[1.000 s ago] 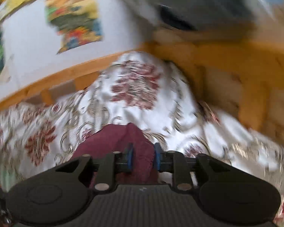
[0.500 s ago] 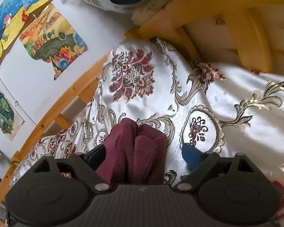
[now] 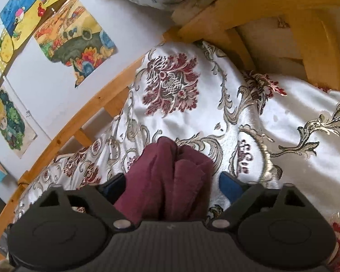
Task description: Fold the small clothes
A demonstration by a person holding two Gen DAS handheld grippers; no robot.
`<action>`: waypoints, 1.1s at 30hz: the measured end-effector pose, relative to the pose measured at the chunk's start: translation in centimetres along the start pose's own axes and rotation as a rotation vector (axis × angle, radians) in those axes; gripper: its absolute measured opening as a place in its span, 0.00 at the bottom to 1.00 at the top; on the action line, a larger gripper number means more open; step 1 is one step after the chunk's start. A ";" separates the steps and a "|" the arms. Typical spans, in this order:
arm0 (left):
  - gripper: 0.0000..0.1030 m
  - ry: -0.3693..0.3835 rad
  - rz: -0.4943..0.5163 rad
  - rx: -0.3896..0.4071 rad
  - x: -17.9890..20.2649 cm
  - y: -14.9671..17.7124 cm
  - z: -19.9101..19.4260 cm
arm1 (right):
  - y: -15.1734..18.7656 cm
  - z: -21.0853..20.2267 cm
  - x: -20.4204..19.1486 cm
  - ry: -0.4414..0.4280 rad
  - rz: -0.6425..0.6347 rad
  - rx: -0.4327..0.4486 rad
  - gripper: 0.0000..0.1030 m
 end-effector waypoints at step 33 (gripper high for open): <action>0.99 0.012 -0.008 -0.002 -0.1 -0.1 -0.1 | 0.6 1.0 -1.6 0.048 -0.080 -0.092 0.79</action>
Point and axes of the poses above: each gripper's, at about its wrist camera, not at the fingertips, and z roughly the way its jaws point, x to its right, y to its underside, the point moved 1 cm from there along z, roughly the way its jaws point, and after that the axes turned 9 degrees about -x, right-handed, at the moved point
